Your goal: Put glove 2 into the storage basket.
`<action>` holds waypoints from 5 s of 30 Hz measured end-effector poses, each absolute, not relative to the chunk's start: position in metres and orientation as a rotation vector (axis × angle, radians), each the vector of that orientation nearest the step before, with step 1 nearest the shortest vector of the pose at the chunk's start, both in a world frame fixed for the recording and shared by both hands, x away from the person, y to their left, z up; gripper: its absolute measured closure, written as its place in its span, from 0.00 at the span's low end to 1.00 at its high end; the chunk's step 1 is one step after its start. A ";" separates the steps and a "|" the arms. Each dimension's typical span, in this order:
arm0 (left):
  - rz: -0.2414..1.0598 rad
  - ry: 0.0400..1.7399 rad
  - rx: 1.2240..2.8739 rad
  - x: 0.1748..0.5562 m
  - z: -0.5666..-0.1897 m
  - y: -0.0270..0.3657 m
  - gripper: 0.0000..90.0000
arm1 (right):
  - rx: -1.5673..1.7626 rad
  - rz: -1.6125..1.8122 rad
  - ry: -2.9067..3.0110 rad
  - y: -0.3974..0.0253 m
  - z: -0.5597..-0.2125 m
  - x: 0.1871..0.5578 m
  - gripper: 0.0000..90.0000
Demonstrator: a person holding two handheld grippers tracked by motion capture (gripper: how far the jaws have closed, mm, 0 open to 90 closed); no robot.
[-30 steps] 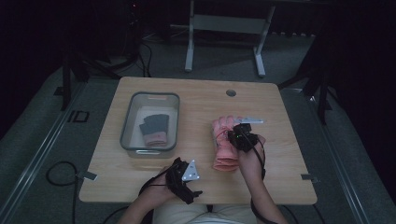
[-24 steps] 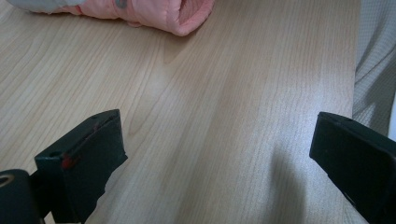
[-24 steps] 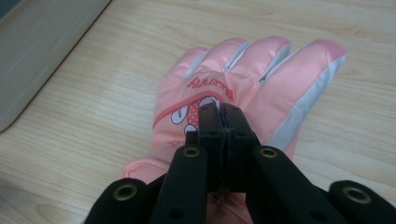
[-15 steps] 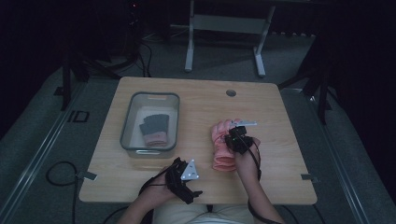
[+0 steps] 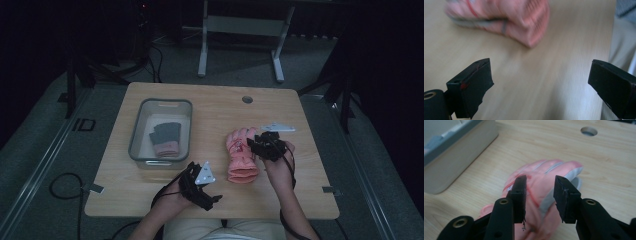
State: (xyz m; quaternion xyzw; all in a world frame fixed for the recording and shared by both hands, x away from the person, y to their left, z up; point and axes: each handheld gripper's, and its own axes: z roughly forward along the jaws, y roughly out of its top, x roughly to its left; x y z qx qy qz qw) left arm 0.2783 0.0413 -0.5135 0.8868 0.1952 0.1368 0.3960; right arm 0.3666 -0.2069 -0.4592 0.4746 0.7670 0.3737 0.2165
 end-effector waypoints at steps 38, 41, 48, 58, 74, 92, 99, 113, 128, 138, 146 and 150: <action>-0.298 1.045 2.136 0.447 -0.548 -0.016 0.51 | 1.473 0.981 2.408 -0.232 -0.522 0.411 0.62; -0.339 1.038 2.123 0.448 -0.548 -0.015 0.64 | 1.479 1.006 2.410 -0.232 -0.523 0.411 0.67; -0.288 1.013 2.171 0.444 -0.539 -0.020 0.83 | 1.477 1.026 2.394 -0.231 -0.521 0.408 0.76; -0.203 0.969 2.163 0.431 -0.516 -0.020 0.86 | 1.451 1.110 2.347 -0.235 -0.507 0.403 0.79; -0.111 0.960 2.149 0.426 -0.466 0.001 0.86 | 1.361 1.201 2.324 -0.221 -0.464 0.402 0.79; -0.008 0.988 2.134 0.423 -0.417 0.040 0.86 | 1.252 1.288 2.333 -0.186 -0.422 0.412 0.79; 0.022 1.013 2.119 0.421 -0.403 0.062 0.86 | 1.210 1.302 2.347 -0.165 -0.410 0.416 0.79; 0.082 1.082 2.071 0.412 -0.380 0.112 0.86 | 1.089 1.323 2.395 -0.114 -0.384 0.425 0.79; 0.136 1.174 2.034 0.401 -0.372 0.166 0.86 | 1.003 1.358 2.464 -0.058 -0.377 0.433 0.79; 0.156 1.238 2.006 0.394 -0.376 0.200 0.86 | 0.942 1.339 2.533 -0.019 -0.378 0.438 0.79; 0.144 1.296 1.988 0.397 -0.389 0.222 0.86 | 0.928 1.323 2.589 0.007 -0.390 0.448 0.79; 0.133 1.316 1.983 0.400 -0.399 0.228 0.86 | 0.925 1.300 2.615 0.018 -0.400 0.454 0.79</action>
